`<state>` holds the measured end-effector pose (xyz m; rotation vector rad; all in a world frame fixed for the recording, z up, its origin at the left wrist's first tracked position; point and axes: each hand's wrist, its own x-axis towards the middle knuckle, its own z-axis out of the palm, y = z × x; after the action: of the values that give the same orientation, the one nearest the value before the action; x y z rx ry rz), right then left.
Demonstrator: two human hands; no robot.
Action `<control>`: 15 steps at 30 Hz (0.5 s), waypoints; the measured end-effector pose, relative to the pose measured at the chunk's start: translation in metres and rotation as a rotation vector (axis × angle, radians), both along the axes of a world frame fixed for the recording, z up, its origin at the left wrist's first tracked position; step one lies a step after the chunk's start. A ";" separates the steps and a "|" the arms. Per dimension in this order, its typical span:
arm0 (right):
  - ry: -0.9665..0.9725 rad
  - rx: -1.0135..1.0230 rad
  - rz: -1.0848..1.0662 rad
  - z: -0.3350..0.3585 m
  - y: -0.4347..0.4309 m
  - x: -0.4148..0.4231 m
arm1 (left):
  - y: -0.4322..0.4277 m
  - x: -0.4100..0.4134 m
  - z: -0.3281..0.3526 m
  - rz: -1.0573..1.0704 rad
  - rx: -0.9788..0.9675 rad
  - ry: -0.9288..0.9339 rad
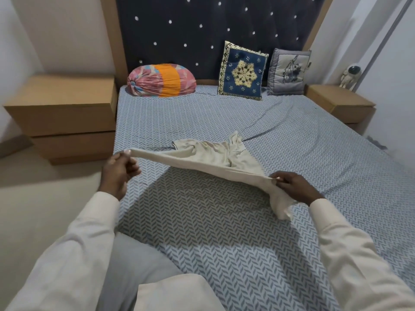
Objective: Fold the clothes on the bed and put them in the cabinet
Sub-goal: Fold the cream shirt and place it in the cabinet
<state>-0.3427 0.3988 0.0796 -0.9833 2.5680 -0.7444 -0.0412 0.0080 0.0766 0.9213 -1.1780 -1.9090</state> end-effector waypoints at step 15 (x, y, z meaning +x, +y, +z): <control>-0.337 0.826 0.456 -0.018 -0.084 0.055 | -0.019 0.083 -0.047 -0.063 0.019 -0.378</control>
<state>-0.2873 0.3148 0.0616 -0.9705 1.9327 0.2531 0.0415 -0.0114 0.0292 1.3105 -1.4192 -1.8466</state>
